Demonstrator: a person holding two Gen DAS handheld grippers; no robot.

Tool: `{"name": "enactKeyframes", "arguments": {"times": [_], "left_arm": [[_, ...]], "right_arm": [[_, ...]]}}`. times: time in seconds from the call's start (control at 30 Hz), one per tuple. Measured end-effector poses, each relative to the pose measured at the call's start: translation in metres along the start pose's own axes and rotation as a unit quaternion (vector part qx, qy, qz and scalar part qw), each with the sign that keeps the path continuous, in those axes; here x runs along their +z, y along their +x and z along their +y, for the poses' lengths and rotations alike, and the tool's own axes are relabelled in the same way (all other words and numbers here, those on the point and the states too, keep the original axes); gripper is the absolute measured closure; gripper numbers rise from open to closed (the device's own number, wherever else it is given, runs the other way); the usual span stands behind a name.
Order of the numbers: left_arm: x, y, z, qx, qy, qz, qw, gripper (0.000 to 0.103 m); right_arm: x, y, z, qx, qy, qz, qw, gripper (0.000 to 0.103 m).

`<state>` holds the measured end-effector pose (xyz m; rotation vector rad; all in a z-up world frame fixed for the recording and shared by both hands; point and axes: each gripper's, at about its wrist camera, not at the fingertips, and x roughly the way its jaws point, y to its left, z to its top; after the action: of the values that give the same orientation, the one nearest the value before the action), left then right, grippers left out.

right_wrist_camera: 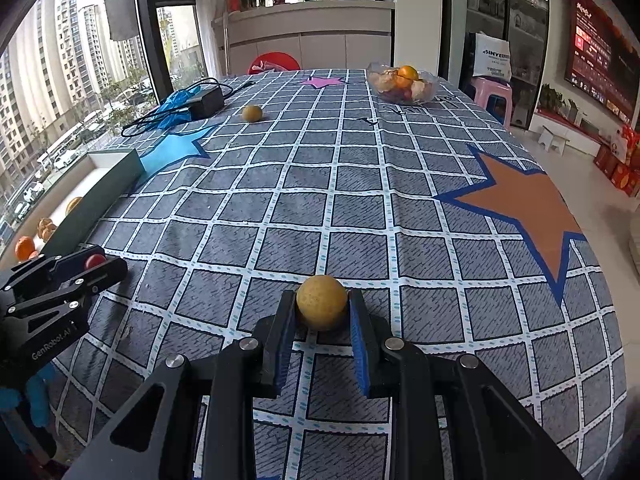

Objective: Organize fruits
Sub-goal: 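Carry the tomato with the left gripper to the tray while the right gripper carries the yellow fruit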

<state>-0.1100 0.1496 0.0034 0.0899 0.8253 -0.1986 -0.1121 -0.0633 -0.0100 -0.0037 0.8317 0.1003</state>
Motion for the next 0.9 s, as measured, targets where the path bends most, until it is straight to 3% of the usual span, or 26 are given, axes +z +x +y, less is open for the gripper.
{"name": "enactKeyframes", "arguments": {"times": [0.07, 0.13, 0.3, 0.47, 0.6, 0.7, 0.8, 0.9], "left_arm": [[0.000, 0.000, 0.000, -0.001, 0.000, 0.000, 1.0000, 0.063], [0.001, -0.001, 0.001, -0.007, -0.001, 0.000, 1.0000, 0.082], [0.000, -0.010, 0.005, -0.042, -0.014, 0.004, 0.9990, 0.082], [0.009, -0.039, 0.024, -0.059, -0.034, -0.023, 0.9974, 0.082], [0.013, -0.061, 0.056, -0.037, -0.052, -0.041, 0.9971, 0.081], [0.010, -0.068, 0.091, 0.000, -0.074, -0.039, 0.9965, 0.081], [0.001, -0.070, 0.130, 0.047, -0.108, -0.030, 0.9926, 0.080], [-0.006, -0.068, 0.157, 0.067, -0.133, -0.018, 0.9887, 0.079]], "right_arm": [[0.000, 0.000, 0.000, -0.002, -0.001, 0.000, 1.000, 0.076], [0.001, 0.000, 0.000, -0.003, -0.002, 0.000, 1.000, 0.076], [0.008, -0.007, 0.008, 0.023, -0.003, 0.006, 1.000, 0.076], [0.031, -0.025, 0.043, 0.073, -0.022, -0.002, 0.997, 0.076], [0.052, -0.025, 0.098, 0.131, -0.056, 0.007, 0.990, 0.076], [0.061, -0.019, 0.141, 0.169, -0.080, 0.021, 0.982, 0.076], [0.068, -0.009, 0.186, 0.190, -0.111, 0.032, 0.975, 0.076], [0.070, 0.003, 0.223, 0.206, -0.138, 0.048, 0.967, 0.076]]}}
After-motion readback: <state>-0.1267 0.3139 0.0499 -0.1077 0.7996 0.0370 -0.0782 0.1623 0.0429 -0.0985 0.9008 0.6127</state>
